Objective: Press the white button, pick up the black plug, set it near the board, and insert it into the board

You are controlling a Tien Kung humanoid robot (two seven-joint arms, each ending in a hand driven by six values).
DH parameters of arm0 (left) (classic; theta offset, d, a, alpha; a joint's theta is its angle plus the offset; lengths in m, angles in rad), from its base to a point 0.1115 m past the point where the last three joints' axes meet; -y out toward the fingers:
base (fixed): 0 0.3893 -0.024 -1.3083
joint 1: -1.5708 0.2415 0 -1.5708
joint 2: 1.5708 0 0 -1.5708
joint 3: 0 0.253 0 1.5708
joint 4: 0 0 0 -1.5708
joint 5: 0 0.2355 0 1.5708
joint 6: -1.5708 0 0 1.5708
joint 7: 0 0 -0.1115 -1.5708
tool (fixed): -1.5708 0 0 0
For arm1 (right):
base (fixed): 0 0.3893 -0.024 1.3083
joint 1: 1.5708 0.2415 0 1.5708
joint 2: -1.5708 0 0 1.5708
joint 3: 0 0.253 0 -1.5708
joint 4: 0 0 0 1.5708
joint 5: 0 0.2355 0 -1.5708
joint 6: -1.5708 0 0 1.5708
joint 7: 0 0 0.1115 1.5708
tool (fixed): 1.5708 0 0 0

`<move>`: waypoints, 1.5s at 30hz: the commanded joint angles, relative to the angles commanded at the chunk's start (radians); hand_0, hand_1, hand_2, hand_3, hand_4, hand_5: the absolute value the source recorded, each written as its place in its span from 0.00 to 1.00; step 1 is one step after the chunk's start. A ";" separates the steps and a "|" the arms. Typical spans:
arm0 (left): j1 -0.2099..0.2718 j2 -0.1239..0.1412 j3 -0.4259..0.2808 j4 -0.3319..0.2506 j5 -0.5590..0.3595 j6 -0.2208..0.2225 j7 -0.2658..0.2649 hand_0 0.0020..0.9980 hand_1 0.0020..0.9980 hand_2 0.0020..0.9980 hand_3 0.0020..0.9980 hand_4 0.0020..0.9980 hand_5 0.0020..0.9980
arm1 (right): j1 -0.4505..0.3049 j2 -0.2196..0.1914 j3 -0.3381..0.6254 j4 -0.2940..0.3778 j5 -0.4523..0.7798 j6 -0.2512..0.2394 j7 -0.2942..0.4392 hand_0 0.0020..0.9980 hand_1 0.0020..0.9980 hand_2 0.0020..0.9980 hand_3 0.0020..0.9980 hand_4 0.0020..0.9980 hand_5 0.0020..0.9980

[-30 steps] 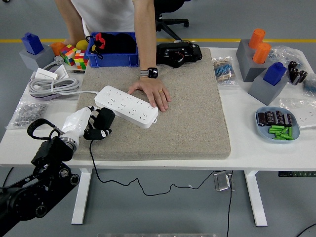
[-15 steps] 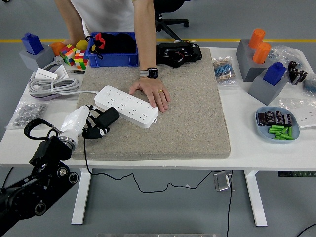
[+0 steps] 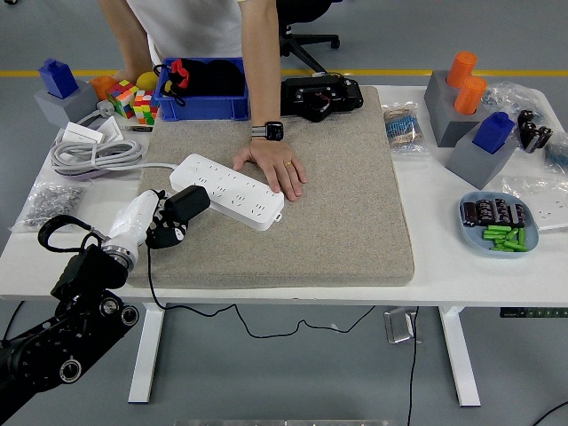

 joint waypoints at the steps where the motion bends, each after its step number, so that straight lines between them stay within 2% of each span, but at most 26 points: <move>1: 0.000 0.000 -0.001 0.001 0.002 -0.006 0.003 0.15 0.27 0.33 0.56 0.53 0.00 | 0.000 0.000 -0.001 0.000 0.000 0.000 0.000 0.78 0.68 0.66 0.62 0.67 0.44; 3: 0.000 0.000 0.000 0.001 0.001 -0.012 0.007 0.16 0.30 0.35 0.57 0.50 0.00 | 0.001 0.001 0.001 0.000 0.000 0.000 0.000 0.78 0.68 0.66 0.62 0.67 0.44; 18: -0.001 0.002 -0.003 -0.006 -0.060 -0.037 0.012 0.15 0.28 0.34 0.57 0.48 0.00 | 0.001 0.001 0.002 0.000 0.001 0.000 0.000 0.78 0.68 0.66 0.61 0.67 0.44; 26: 0.000 0.001 -0.008 -0.006 -0.050 -0.050 0.019 0.14 0.27 0.33 0.56 0.49 0.00 | 0.000 0.001 0.001 0.000 0.001 0.000 0.001 0.78 0.68 0.66 0.61 0.67 0.44; 27: -0.001 0.001 -0.008 -0.006 -0.048 -0.055 0.021 0.15 0.29 0.36 0.57 0.56 0.04 | 0.001 0.001 0.000 0.000 0.001 0.000 0.001 0.78 0.68 0.66 0.61 0.67 0.44; 32: -0.001 0.002 -0.006 -0.006 -0.029 -0.074 0.044 0.15 0.29 0.36 0.57 0.56 0.04 | 0.001 0.002 0.001 0.000 0.002 0.000 0.001 0.78 0.68 0.66 0.61 0.67 0.44; 33: -0.001 0.002 -0.006 -0.006 -0.021 -0.083 0.054 0.23 0.45 0.43 0.66 0.76 0.19 | 0.001 0.002 0.002 -0.001 0.001 0.000 0.000 0.78 0.68 0.66 0.61 0.67 0.43; 38: -0.001 0.003 -0.008 -0.010 -0.008 -0.121 0.088 0.23 0.45 0.43 0.66 0.76 0.19 | 0.001 0.002 0.003 -0.001 0.001 0.000 0.001 0.78 0.68 0.66 0.61 0.67 0.43; 39: -0.001 0.003 -0.009 -0.010 -0.005 -0.127 0.092 0.49 0.69 0.63 0.81 0.87 0.29 | 0.001 0.001 0.003 -0.001 0.002 0.000 0.001 0.78 0.68 0.66 0.61 0.67 0.43; 44: 0.001 0.003 -0.010 -0.017 0.009 -0.146 0.110 0.49 0.69 0.63 0.81 0.87 0.29 | 0.001 0.002 0.002 0.000 0.002 0.000 0.001 0.78 0.68 0.66 0.61 0.67 0.43; 45: 0.001 0.003 -0.011 -0.018 0.009 -0.148 0.112 0.85 0.90 0.86 0.90 0.93 0.39 | 0.001 0.002 0.002 -0.001 0.002 0.000 0.001 0.78 0.68 0.66 0.61 0.67 0.43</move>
